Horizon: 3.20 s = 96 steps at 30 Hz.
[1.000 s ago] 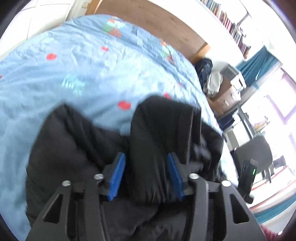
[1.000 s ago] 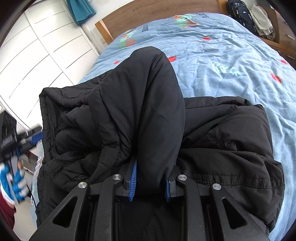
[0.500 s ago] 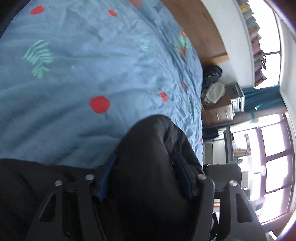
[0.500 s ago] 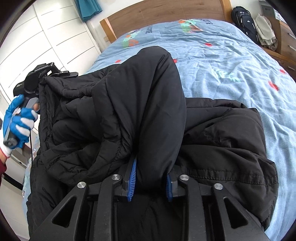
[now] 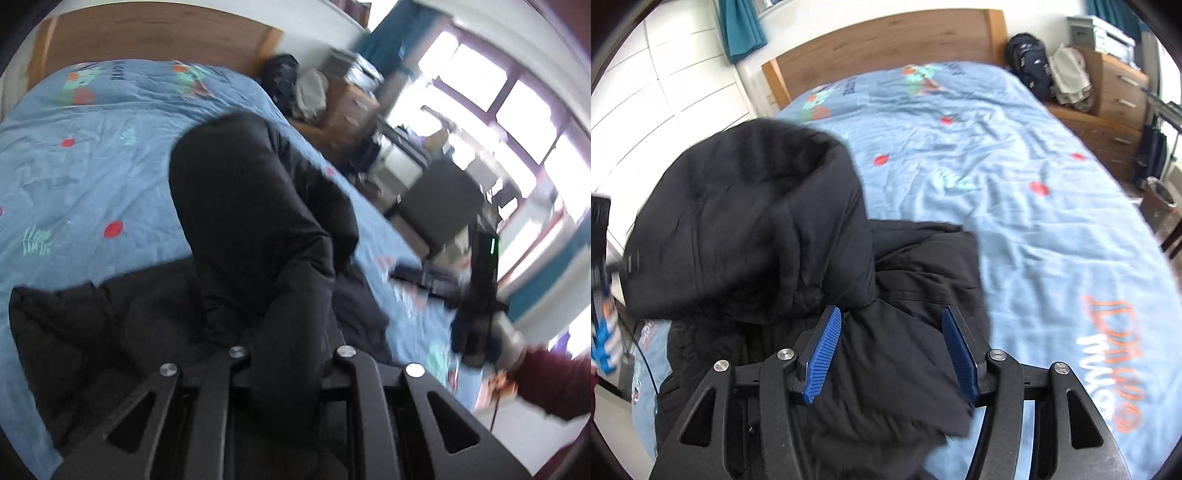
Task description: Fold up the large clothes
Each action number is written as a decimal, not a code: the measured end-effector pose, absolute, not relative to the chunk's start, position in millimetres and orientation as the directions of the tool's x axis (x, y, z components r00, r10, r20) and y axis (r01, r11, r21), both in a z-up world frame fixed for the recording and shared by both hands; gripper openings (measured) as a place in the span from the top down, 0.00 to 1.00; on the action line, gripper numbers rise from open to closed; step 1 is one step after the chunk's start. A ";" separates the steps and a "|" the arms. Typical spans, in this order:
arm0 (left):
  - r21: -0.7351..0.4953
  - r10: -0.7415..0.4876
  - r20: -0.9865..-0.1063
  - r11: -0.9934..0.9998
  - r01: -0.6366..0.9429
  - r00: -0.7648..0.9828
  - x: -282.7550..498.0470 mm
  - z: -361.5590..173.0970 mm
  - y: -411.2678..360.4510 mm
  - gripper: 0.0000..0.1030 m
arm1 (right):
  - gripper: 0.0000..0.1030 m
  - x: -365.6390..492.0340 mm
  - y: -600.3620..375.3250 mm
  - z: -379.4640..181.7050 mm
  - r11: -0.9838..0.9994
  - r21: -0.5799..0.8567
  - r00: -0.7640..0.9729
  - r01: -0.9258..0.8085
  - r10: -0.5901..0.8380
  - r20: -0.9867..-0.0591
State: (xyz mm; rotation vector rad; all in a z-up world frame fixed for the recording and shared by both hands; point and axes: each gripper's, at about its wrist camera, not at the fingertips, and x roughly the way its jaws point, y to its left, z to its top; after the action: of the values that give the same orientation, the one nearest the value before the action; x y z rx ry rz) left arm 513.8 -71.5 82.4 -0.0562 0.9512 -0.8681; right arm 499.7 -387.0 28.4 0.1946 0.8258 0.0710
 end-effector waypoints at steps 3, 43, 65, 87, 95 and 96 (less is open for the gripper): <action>-0.385 -0.632 -0.742 0.675 0.629 0.225 471.9 66.6 -65.4 0.80 | 0.44 478.0 -390.3 54.7 0.982 0.185 0.693 0.031 0.113 -0.712; -0.452 -0.568 -0.725 0.819 0.352 0.390 469.5 109.8 -59.0 0.59 | 0.32 486.7 -270.5 77.6 0.944 0.207 0.476 -0.259 0.311 -0.823; -0.387 -0.450 -0.791 0.893 0.232 0.414 392.4 61.3 -62.3 0.57 | 0.31 457.0 -302.4 46.8 0.960 0.179 0.560 -0.214 0.271 -0.783; -0.088 -0.139 -0.865 0.988 0.128 0.482 589.3 -32.3 -28.6 0.50 | 0.27 580.8 -239.1 -34.5 0.965 0.158 0.491 -0.207 0.242 -0.837; -0.011 -0.093 -0.862 0.986 0.166 0.498 546.2 -64.4 -39.7 0.49 | 0.27 537.6 -286.0 -62.7 0.968 0.139 0.429 -0.210 0.219 -0.876; -0.019 -0.101 -0.865 0.986 0.168 0.491 547.2 -58.8 -36.9 0.49 | 0.27 533.3 -291.1 -58.1 0.968 0.143 0.430 -0.207 0.221 -0.875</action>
State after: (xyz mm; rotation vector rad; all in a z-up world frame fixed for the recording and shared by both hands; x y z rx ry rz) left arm 547.2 -36.9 -58.8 0.0709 1.0450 -0.1631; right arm 533.3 -291.1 -58.1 0.0152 1.0945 0.2670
